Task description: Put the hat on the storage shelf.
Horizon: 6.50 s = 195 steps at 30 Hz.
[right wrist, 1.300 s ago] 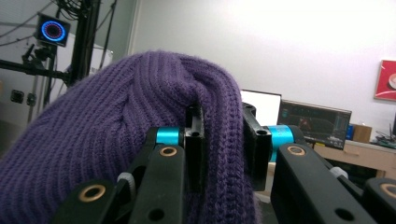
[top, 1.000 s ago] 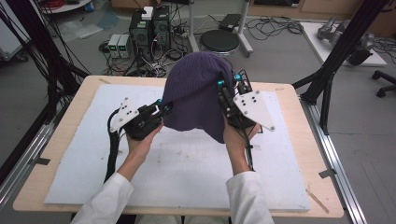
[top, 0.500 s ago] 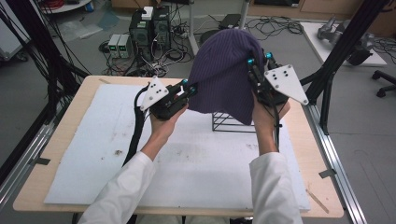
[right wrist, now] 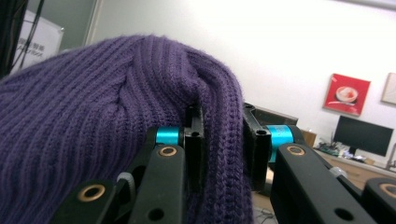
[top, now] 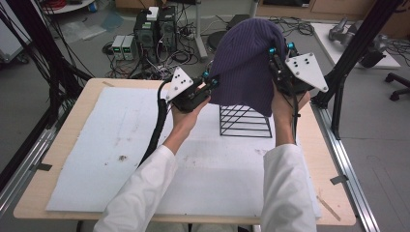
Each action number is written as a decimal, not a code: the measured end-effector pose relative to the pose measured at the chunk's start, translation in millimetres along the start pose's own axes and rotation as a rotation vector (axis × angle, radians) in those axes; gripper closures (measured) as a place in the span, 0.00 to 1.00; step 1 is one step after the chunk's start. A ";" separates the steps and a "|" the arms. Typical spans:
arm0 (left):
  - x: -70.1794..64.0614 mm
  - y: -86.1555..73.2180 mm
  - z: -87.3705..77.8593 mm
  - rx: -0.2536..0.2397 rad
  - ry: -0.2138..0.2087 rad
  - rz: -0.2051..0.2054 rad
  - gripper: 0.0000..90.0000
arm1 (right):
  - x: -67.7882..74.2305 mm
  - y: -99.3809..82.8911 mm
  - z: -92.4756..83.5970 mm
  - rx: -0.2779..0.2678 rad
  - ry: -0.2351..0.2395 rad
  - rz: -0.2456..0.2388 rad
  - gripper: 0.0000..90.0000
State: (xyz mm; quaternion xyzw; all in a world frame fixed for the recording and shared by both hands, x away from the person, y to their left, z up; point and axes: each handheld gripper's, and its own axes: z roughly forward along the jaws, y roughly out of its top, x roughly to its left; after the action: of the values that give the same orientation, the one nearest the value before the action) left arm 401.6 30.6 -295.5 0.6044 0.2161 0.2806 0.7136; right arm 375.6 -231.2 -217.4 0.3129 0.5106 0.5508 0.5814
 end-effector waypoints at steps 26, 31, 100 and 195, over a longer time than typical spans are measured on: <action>-20.9 -18.9 45.1 -0.022 0.012 0.037 0.90 | -32.7 -21.1 14.6 0.072 -0.082 -0.053 0.83; -21.0 -25.2 45.0 -0.002 0.000 0.051 0.90 | -36.5 -33.4 12.3 0.106 -0.081 -0.044 0.83; -35.3 -128.3 20.9 0.262 0.067 0.037 0.88 | -11.8 -134.5 -40.3 0.240 0.019 0.078 0.82; 21.9 -46.7 -75.7 0.164 0.132 0.044 0.28 | 19.7 -97.7 -82.7 0.310 0.082 0.150 0.13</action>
State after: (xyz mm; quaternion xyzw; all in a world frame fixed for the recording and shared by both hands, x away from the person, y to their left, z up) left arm 375.5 95.9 -354.1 0.6457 0.2718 0.3168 0.6394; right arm 326.8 -248.0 -336.1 0.4133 0.5879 0.5194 0.4623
